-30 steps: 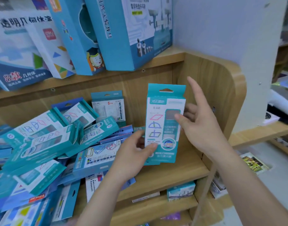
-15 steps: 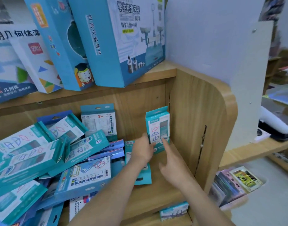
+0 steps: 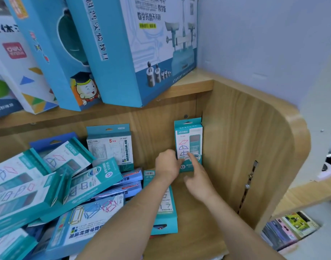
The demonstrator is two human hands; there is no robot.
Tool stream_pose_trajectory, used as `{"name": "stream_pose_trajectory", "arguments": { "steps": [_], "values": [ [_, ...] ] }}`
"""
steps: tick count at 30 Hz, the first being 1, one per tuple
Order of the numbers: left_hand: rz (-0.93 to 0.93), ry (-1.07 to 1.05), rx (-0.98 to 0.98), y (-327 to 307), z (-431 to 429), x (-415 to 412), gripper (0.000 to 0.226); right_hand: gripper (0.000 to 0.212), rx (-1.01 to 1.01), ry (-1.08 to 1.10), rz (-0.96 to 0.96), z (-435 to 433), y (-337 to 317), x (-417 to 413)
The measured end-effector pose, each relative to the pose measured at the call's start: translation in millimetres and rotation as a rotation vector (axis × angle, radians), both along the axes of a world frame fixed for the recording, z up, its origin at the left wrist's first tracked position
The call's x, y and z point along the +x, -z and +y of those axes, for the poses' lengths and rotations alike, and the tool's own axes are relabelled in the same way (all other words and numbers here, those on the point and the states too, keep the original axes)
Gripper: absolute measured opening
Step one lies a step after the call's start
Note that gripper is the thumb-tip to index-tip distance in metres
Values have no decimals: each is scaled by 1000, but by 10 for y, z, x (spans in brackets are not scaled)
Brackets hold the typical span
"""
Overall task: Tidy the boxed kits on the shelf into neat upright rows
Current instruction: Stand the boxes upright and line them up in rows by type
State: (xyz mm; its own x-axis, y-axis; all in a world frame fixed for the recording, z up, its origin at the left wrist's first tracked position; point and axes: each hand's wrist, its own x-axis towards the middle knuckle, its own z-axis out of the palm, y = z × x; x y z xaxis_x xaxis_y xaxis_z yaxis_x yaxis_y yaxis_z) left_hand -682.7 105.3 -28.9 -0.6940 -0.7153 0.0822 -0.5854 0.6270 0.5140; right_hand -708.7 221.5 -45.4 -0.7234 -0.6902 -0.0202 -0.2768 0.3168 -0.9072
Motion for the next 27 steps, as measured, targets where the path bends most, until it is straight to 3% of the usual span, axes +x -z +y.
{"name": "stream_pose_trajectory", "arguments": {
  "steps": [7,10,13,16,18,23,27],
  "values": [
    [-83,63,-127,-193,41,297,22,75,-83,101,-65,-130,-78,-112],
    [-228,148,-218,-380,225,612,36,81,-49,95,-49,-230,-101,-230],
    [-423,245,-301,-513,525,1057,31,84,-72,53,-134,-280,-202,-251],
    [-669,303,-381,-360,764,1439,63,83,-129,9,-215,-187,-188,-140],
    [-730,267,-459,-151,791,1527,78,82,-106,-3,-303,-34,-162,12],
    [-554,186,-668,129,752,1583,62,65,-38,-117,-567,447,-91,483],
    [-335,214,-644,62,773,1622,39,44,-104,-175,-697,604,-59,721]
  ]
}}
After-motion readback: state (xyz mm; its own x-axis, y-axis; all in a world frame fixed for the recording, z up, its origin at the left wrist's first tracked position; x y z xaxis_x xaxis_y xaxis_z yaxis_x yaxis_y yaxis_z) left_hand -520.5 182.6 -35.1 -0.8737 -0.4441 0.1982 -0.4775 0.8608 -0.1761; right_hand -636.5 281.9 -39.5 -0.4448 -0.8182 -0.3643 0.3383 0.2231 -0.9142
